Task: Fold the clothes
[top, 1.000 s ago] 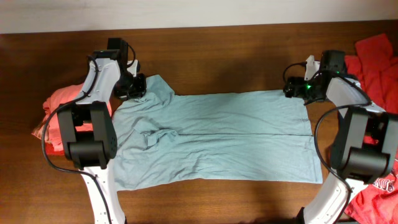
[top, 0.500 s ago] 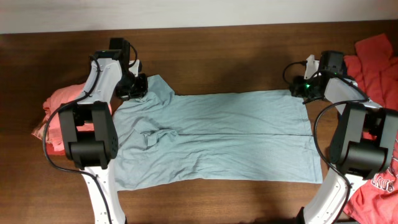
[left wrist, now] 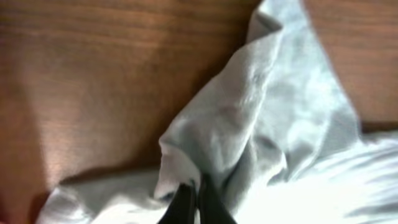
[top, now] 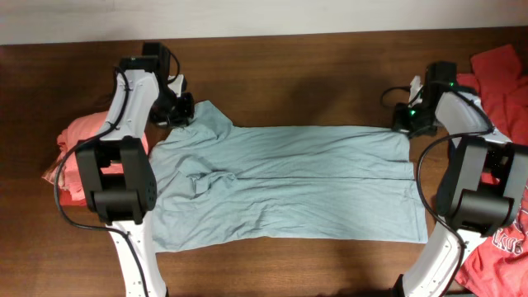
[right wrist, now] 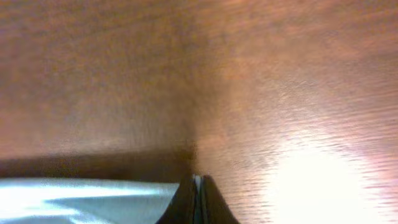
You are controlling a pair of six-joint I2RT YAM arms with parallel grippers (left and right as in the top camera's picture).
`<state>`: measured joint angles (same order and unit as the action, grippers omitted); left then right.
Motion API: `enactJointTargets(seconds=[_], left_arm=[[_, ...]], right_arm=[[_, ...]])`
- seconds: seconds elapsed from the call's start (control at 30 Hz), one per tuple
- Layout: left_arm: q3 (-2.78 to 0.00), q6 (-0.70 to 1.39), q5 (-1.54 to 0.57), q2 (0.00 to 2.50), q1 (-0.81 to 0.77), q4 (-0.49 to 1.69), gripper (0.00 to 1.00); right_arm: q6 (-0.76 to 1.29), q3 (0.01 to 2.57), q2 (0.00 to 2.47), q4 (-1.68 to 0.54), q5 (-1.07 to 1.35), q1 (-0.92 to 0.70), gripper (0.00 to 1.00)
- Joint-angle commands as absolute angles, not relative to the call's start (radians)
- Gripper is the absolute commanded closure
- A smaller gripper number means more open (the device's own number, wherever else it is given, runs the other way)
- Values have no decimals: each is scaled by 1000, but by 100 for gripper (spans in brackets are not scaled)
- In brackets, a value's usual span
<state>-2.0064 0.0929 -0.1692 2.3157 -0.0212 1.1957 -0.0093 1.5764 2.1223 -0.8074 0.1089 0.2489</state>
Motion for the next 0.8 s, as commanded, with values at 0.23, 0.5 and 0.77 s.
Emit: enactJointTargets(seconds=[0.23,0.5,0.77], left_arm=[[-2094,73,-179,2247,-7,1408,100],[-2094,71,-181,2199,9,1475,100],[-2094,51,-185,2093,10,1496,100]], right_arm=[[-7,1894,2125,-1218,-69,252,96],[-7,1898,2125,-1394,-69,262,93],[-7,1898,2125,-1495,-68,297,92]])
